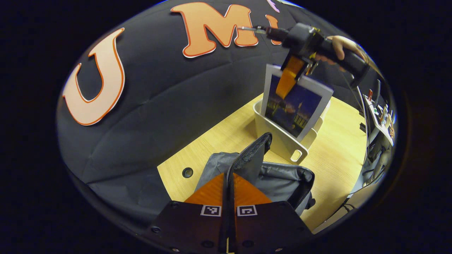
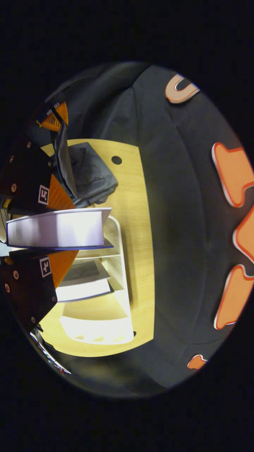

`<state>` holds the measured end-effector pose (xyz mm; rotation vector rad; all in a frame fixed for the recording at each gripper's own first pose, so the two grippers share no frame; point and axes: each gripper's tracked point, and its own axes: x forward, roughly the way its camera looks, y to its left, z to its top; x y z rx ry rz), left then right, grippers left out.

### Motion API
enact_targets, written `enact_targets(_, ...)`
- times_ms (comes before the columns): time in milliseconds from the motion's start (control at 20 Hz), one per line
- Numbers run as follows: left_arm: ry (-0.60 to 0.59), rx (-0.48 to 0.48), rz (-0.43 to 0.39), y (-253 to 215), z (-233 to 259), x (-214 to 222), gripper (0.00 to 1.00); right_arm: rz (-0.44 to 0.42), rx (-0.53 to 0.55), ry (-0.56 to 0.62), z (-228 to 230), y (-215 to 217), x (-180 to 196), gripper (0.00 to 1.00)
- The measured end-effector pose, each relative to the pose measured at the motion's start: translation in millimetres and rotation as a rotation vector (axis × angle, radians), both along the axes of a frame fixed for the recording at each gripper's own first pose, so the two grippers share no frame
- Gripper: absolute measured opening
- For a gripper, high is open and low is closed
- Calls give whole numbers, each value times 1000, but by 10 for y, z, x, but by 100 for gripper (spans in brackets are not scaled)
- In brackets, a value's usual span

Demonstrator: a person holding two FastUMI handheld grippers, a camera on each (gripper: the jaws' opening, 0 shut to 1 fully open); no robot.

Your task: Open the schoolbag, grab two books from the bookshelf and put them into the schoolbag.

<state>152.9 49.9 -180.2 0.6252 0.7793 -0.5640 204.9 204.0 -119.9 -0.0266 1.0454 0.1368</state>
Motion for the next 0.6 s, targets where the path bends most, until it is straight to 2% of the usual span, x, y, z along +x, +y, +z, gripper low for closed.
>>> enact_targets(200,13,-9,-5,-27,-5,-29,2,-25,136,-122,833,-112,-236,38)
enact_targets(350,25,-7,-12,-46,-2,-74,2,-65,244,-210,1180,-250,-519,38)
enact_targets(500,14,18,-2,-18,59,-82,2,-107,428,-259,1320,-248,-885,38)
enact_targets(600,22,16,-10,-56,77,-130,2,-140,520,-262,1158,-311,-1128,38)
